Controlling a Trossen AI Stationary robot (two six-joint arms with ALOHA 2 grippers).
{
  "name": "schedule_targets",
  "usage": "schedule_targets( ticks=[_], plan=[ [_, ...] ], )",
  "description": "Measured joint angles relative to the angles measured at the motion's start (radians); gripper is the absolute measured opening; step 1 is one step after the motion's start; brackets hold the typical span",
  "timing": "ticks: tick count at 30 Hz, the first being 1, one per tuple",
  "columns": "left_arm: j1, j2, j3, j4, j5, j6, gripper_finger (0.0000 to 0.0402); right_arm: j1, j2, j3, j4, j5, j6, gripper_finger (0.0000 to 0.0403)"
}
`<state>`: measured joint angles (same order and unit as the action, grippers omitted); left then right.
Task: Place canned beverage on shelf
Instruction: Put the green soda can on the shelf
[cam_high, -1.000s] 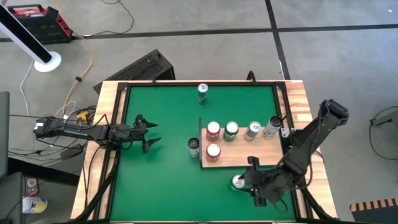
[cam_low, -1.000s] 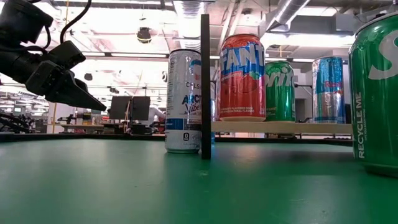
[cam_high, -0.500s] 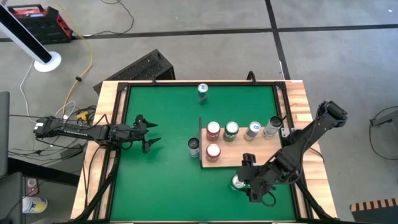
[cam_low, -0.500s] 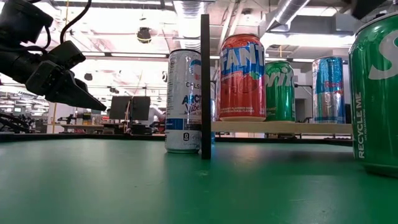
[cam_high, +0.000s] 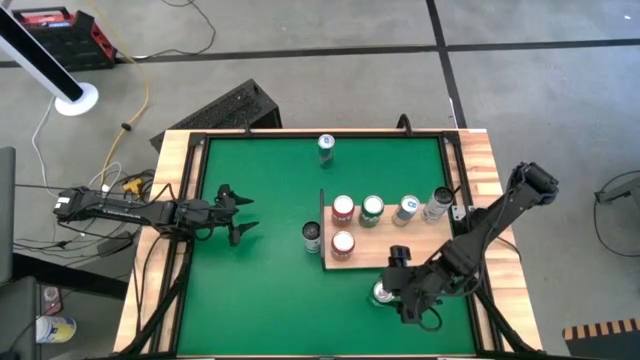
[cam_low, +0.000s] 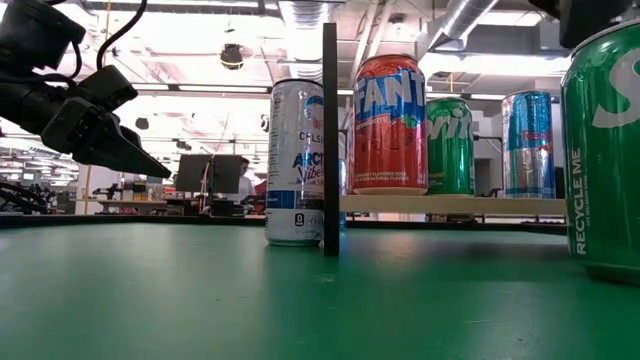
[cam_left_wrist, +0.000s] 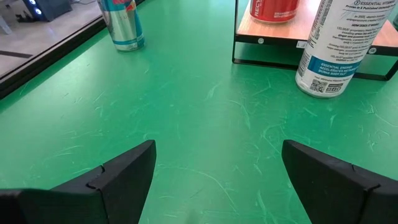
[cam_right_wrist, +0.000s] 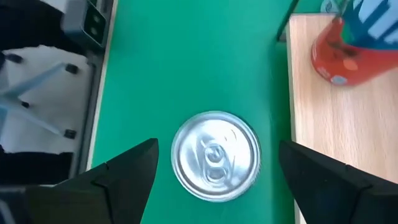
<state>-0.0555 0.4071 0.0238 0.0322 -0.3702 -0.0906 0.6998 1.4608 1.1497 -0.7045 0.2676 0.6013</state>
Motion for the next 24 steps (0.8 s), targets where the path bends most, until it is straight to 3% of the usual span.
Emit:
schedule_targets(
  ticks=[10, 24],
  plan=[
    [0.0, 0.0, 0.0, 0.0, 0.0, 0.0, 0.0334, 0.001, 0.003, -0.018, 0.006, 0.027, 0.02, 0.0357],
    [0.0, 0.0, 0.0, 0.0, -0.001, 0.0, 0.0334, 0.014, 0.129, -0.014, 0.016, 0.03, 0.02, 0.0357]
  ],
)
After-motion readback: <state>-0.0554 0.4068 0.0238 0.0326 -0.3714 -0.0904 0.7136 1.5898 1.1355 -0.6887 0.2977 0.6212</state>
